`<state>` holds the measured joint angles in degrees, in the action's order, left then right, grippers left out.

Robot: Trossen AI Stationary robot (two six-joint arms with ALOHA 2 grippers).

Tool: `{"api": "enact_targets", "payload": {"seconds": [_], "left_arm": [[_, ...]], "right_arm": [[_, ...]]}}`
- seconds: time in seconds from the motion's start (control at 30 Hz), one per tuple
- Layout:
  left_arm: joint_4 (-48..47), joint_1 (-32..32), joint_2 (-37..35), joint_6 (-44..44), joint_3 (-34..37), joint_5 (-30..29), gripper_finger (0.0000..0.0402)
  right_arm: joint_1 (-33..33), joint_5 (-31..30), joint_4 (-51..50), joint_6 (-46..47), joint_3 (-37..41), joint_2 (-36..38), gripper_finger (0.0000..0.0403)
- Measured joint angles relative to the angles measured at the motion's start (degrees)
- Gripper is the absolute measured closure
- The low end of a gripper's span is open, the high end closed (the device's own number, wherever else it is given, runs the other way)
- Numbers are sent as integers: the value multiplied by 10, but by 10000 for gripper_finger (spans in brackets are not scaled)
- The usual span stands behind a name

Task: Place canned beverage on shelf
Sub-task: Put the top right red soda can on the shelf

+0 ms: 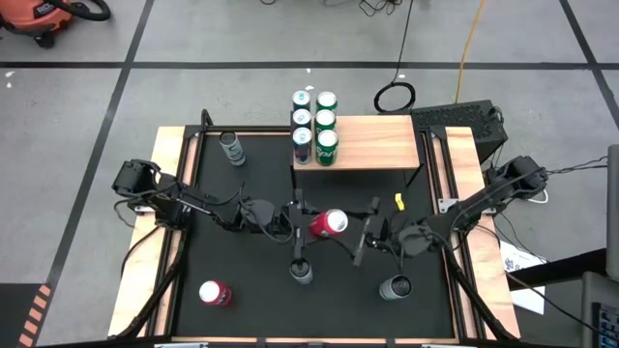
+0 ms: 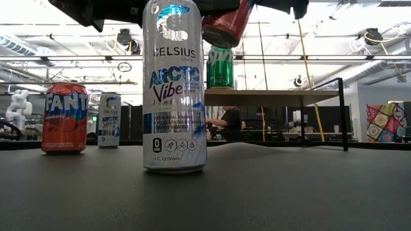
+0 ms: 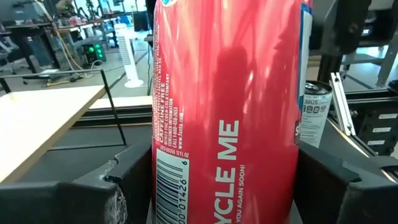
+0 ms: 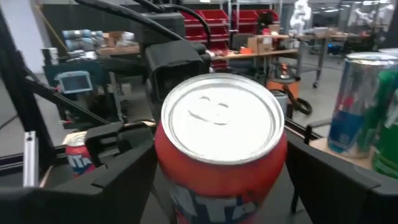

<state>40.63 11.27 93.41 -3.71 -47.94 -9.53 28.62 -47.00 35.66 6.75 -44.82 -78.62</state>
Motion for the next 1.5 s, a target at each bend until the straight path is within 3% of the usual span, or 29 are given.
{"api": "enact_targets", "payload": {"seconds": [0.23, 0.53, 0.67, 0.87, 1.0, 1.13, 1.27, 1.5], "left_arm": [[1, 0, 0, -1, 0, 1, 116], [0, 0, 0, -1, 0, 15, 116], [-3, 0, 0, 2, 0, 13, 116], [-15, 0, -1, -1, -1, 1, 112], [-43, -2, -11, -20, -2, -49, 84], [-96, -22, -28, -25, -1, -88, 50], [-148, -44, -45, -11, -1, -90, 32], [-200, -87, -49, -10, 0, -94, 28]], "right_arm": [[-15, 32, 4, -8, 0, 1, 101], [-27, 46, 5, -8, 0, 1, 81], [-27, 46, 4, -12, 0, 1, 109], [-29, 44, -14, -25, 0, 10, 130], [-39, 41, -64, -26, 0, 37, 124], [-76, 1, -148, -18, 1, 100, 126], [-126, 8, -233, -8, 1, 160, 127], [-274, 70, -356, -50, -36, 242, 127]]}}
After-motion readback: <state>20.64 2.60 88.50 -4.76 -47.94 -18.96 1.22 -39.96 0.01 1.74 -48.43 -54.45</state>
